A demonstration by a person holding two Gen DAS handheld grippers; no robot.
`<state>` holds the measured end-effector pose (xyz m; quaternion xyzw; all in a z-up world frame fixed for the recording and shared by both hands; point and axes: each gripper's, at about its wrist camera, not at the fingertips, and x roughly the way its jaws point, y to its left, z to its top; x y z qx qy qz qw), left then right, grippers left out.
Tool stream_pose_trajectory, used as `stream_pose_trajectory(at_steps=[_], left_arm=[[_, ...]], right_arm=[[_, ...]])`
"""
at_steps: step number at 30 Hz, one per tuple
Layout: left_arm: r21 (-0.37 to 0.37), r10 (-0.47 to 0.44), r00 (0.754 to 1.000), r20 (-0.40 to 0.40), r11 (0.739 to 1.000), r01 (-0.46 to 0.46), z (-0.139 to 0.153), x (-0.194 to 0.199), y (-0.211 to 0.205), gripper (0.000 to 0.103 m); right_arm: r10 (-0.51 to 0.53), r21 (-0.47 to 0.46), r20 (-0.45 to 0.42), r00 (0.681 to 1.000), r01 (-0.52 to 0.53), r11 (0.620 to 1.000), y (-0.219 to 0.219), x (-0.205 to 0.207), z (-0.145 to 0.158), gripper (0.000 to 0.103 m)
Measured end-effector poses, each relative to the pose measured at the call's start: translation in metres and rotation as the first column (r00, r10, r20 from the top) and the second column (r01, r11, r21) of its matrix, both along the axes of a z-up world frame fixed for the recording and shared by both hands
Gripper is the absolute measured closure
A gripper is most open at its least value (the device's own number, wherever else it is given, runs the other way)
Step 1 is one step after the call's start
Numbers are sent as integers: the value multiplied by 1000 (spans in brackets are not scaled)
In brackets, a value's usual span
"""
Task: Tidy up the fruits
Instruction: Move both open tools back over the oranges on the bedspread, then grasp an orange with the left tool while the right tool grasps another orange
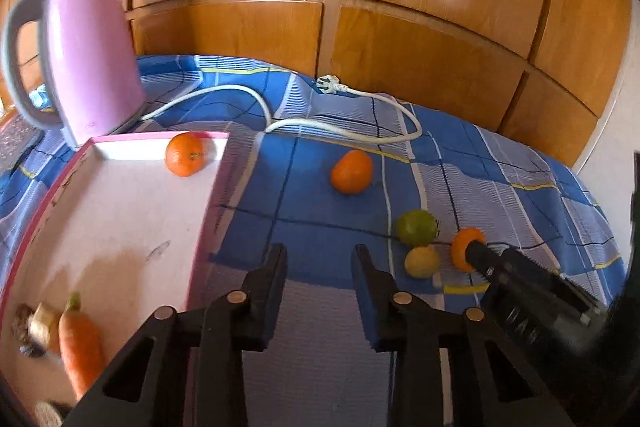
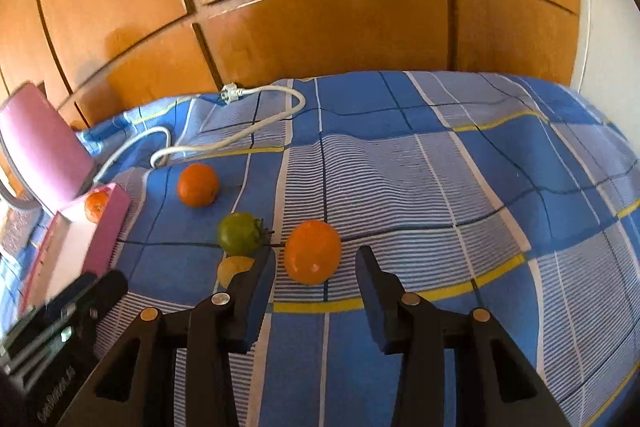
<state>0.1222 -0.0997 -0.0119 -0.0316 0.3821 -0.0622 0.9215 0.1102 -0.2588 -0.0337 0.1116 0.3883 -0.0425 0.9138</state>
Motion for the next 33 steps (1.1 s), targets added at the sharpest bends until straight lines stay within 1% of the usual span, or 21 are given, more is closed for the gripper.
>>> stream_pose_trajectory(at_steps=[3, 5, 10, 13, 18, 20, 22, 24, 28, 31, 32, 33], left_arm=[[7, -15, 1000, 2, 1000, 15, 3, 13, -5, 70], [13, -25, 1000, 5, 1000, 25, 4, 21, -9, 70], [1, -47, 999, -18, 999, 47, -1, 45, -17, 70], [8, -60, 998, -32, 998, 60, -6, 55, -23, 70], [21, -56, 998, -41, 998, 57, -12, 69, -30, 69], [27, -59, 997, -44, 998, 60, -14, 75, -34, 68], [39, -58, 997, -44, 997, 59, -16, 81, -38, 60], [54, -57, 997, -45, 997, 60, -18, 88, -41, 59], [82, -63, 997, -53, 994, 68, -23, 100, -46, 59], [88, -68, 995, -70, 993, 74, -29, 109, -48, 59], [84, -73, 994, -78, 993, 79, -31, 111, -49, 61], [74, -81, 993, -84, 993, 87, -33, 112, -49, 67]], right_arm=[[14, -30, -19, 1000, -15, 999, 4, 5, -4, 66], [27, -44, -22, 999, -27, 999, 6, 8, -4, 73], [27, -46, -33, 999, -29, 999, 6, 11, -7, 73], [29, -40, -29, 999, -30, 999, 5, 11, -7, 73], [32, -39, -26, 999, -33, 999, 5, 12, -7, 73], [32, -44, -25, 999, -33, 998, 6, 13, -7, 73], [34, -48, -24, 999, -35, 998, 6, 13, -7, 73], [35, -48, -24, 999, -36, 998, 6, 12, -7, 73], [35, -37, -24, 999, -36, 999, 5, 13, -8, 73], [34, -38, -23, 999, -35, 999, 5, 13, -8, 73], [34, -38, -22, 999, -35, 999, 5, 12, -8, 73], [33, -39, -22, 999, -34, 999, 5, 12, -8, 73]])
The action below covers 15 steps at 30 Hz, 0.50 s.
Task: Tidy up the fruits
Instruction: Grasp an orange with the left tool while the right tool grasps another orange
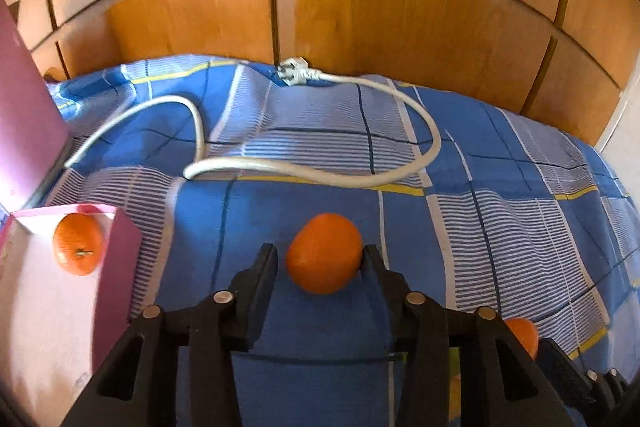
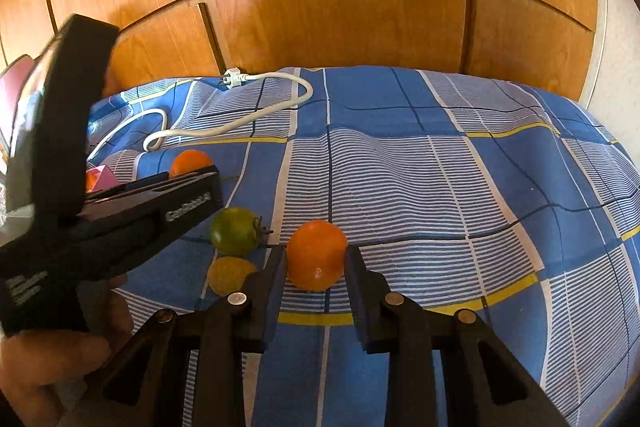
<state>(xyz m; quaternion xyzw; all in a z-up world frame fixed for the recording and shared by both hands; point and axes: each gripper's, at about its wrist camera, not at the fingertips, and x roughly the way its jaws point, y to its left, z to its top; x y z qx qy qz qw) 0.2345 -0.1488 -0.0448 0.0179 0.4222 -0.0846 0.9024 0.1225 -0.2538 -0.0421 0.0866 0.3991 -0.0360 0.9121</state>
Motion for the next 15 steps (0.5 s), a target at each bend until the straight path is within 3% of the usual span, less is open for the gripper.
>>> stream_pose_trajectory(at_steps=[9, 15], left_arm=[[-50, 38, 999, 8, 998, -37, 4, -18, 14, 69], [-36, 50, 998, 30, 998, -49, 8, -53, 25, 69]], right_arm=[[2, 13, 9, 1000, -2, 1000, -2, -1, -1, 73], [7, 58, 13, 1000, -7, 998, -8, -2, -2, 73]])
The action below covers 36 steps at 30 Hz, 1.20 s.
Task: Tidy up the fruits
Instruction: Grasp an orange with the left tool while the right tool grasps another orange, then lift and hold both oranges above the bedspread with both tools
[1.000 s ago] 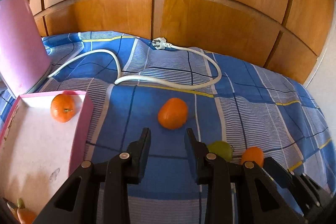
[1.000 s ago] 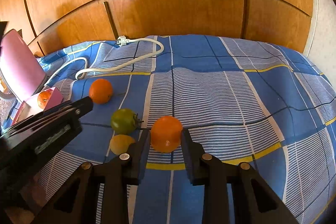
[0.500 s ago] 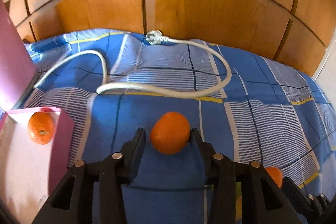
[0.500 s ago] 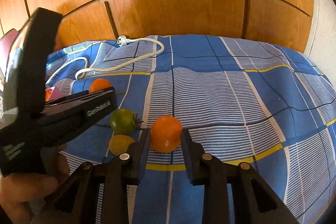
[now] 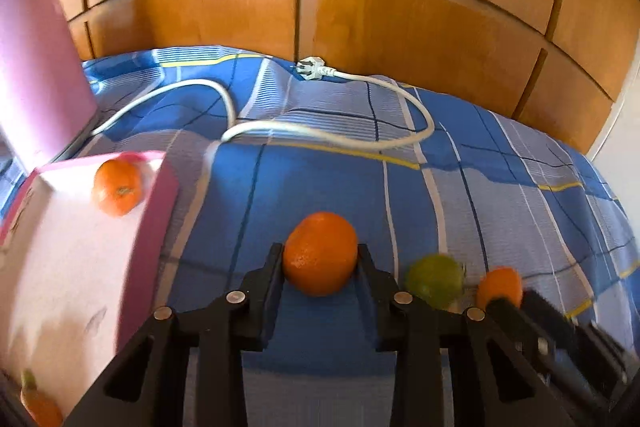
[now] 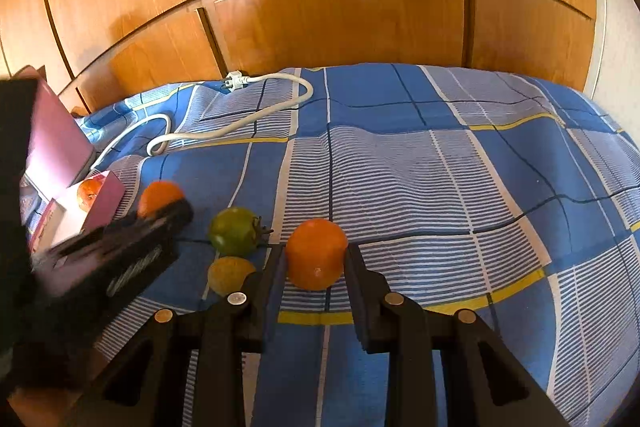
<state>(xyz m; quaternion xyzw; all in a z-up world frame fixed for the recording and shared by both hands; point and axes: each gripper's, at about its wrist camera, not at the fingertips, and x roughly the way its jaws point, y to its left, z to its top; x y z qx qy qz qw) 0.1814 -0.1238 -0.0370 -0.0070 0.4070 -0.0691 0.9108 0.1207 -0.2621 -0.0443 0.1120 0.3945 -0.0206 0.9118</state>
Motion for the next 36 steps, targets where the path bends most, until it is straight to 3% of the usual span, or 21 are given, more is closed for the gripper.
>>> stream_pose_trajectory(at_steps=[12, 19, 21, 26, 30, 36], left_arm=[[8, -26, 999, 33, 1000, 26, 7, -87, 20, 69], [-4, -26, 999, 29, 1000, 26, 3, -144, 35, 69], [28, -27, 998, 53, 999, 26, 0, -158, 37, 69], [45, -45, 995, 92, 998, 41, -4, -168, 40, 69], [123, -53, 990, 132, 992, 36, -11, -172, 32, 69], [102, -35, 989, 143, 995, 21, -9, -171, 35, 69]], right_arm=[[-7, 34, 10, 1000, 6, 999, -6, -14, 1, 75], [-2, 1, -34, 999, 2, 1000, 0, -32, 2, 75], [5, 6, -55, 998, -5, 1000, 3, -42, 3, 77], [15, 1, -92, 996, -15, 1000, 10, -54, 1, 78], [18, -5, -119, 993, -18, 1000, 11, -50, -6, 79], [11, 28, -105, 994, -8, 1000, 7, -50, -6, 79]])
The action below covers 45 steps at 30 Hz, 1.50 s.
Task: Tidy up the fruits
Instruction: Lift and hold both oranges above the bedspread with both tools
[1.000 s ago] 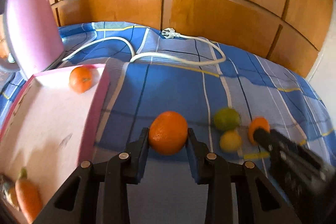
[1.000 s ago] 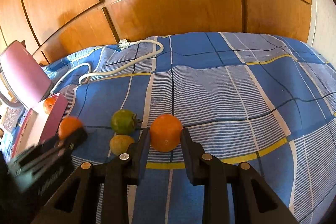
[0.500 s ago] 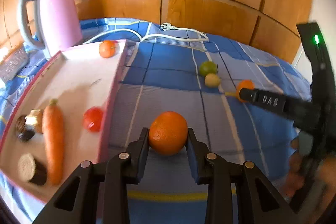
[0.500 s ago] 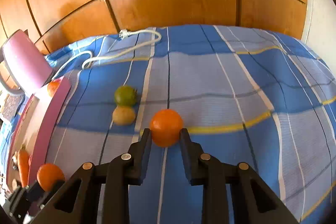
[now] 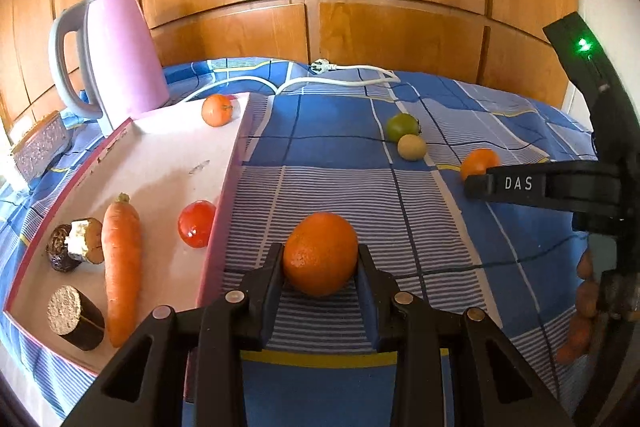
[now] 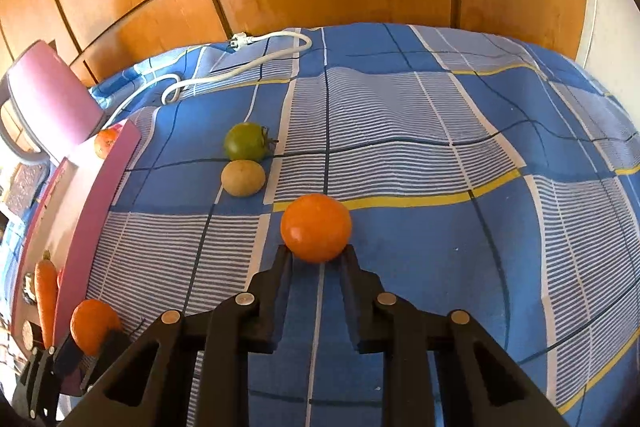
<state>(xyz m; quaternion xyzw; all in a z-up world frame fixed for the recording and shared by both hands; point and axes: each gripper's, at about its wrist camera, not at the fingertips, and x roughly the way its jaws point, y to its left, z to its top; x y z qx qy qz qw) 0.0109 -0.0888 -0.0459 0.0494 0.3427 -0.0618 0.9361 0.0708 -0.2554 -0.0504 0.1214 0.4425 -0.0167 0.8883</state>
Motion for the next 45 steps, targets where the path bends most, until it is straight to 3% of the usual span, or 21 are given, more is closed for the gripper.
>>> stream_pose_trajectory(at_steps=[10, 18, 27, 30, 36, 40, 42, 43, 45], left_arm=[[13, 8, 1000, -2, 1000, -8, 0, 1, -1, 69], [-56, 0, 1000, -10, 998, -1, 5, -2, 4, 69], [-98, -53, 996, 69, 993, 60, 23, -18, 5, 69], [-111, -42, 996, 73, 993, 50, 25, -19, 9, 69], [-131, -17, 997, 74, 991, 27, 27, -19, 17, 69], [-138, -12, 998, 63, 990, 20, 25, -19, 18, 69], [-144, -13, 998, 55, 989, 20, 24, -18, 18, 69], [-149, -15, 999, 50, 989, 22, 23, -17, 18, 69], [-159, -17, 999, 42, 987, 23, 22, -15, 18, 69]], right_arm=[[21, -86, -2, 1000, -21, 996, 11, 1, -2, 79], [32, -122, -1, 999, -32, 992, 15, 2, -2, 79], [40, -80, 13, 999, -38, 996, 15, -4, 3, 81], [56, -81, 32, 998, -53, 995, 20, -7, 8, 93], [106, -129, 45, 993, -99, 987, 36, -11, 11, 93], [110, -93, 43, 993, -106, 990, 32, -10, 10, 93], [106, -20, 42, 993, -105, 994, 26, -9, 10, 84], [99, -2, 50, 994, -99, 995, 24, -9, 10, 75], [74, 7, 79, 994, -75, 997, 21, -9, 14, 67]])
